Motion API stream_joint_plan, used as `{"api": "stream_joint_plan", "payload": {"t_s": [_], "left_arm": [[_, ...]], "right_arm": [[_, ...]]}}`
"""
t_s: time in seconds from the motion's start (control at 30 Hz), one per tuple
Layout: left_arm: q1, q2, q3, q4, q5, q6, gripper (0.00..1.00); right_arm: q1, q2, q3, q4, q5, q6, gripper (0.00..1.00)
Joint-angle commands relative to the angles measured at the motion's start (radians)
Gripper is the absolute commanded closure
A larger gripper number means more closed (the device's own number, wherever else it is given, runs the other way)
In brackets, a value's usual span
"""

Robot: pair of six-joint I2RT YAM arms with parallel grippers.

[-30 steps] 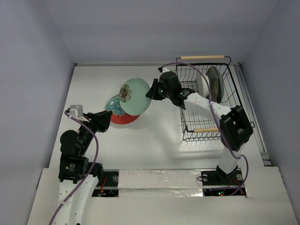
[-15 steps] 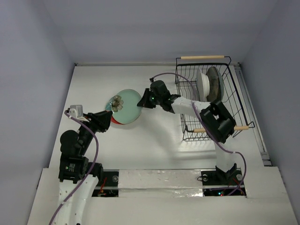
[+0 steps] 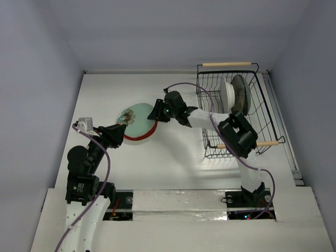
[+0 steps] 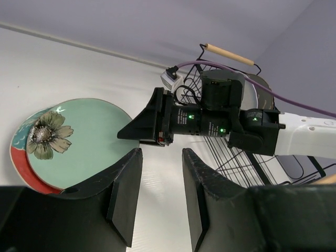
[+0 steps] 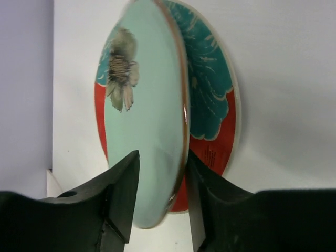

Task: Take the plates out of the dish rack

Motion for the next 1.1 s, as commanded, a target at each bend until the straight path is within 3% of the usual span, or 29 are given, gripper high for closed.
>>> {"api": "stream_joint_plan", "payload": {"t_s": [0.0, 0.4, 0.57, 0.67, 0.7, 0.73, 0.77, 0.87, 1.07], "left_arm": [[0.005, -0.008, 0.01, 0.05, 0.011, 0.002, 0.66], [0.005, -0.016, 0.009, 0.051, 0.008, 0.0, 0.66], [0.005, -0.016, 0.01, 0.05, 0.009, 0.0, 0.66], [0.005, -0.016, 0.012, 0.048, 0.006, 0.002, 0.66], [0.005, -0.017, 0.012, 0.048, 0.006, 0.002, 0.66], [0.005, -0.016, 0.014, 0.048, 0.006, 0.002, 0.67], [0.005, -0.017, 0.012, 0.048, 0.006, 0.002, 0.69], [0.005, -0.017, 0.01, 0.05, 0.005, 0.0, 1.0], [0.005, -0.02, 0.014, 0.044, -0.006, -0.001, 1.0]], "right_arm": [[0.021, -0.043, 0.058, -0.016, 0.054, -0.073, 0.54], [0.041, -0.146, 0.034, -0.211, 0.272, -0.268, 0.28], [0.041, -0.184, 0.034, -0.228, 0.292, -0.295, 0.29], [0.041, -0.268, 0.018, -0.249, 0.35, -0.334, 0.39], [0.041, -0.302, -0.003, -0.252, 0.407, -0.349, 0.7], [0.041, -0.339, -0.014, -0.264, 0.444, -0.386, 0.92], [0.041, -0.415, -0.021, -0.274, 0.493, -0.409, 1.0], [0.032, -0.558, -0.048, -0.298, 0.639, -0.508, 1.0], [-0.092, -0.703, -0.023, -0.415, 0.788, -0.599, 1.0]]}}
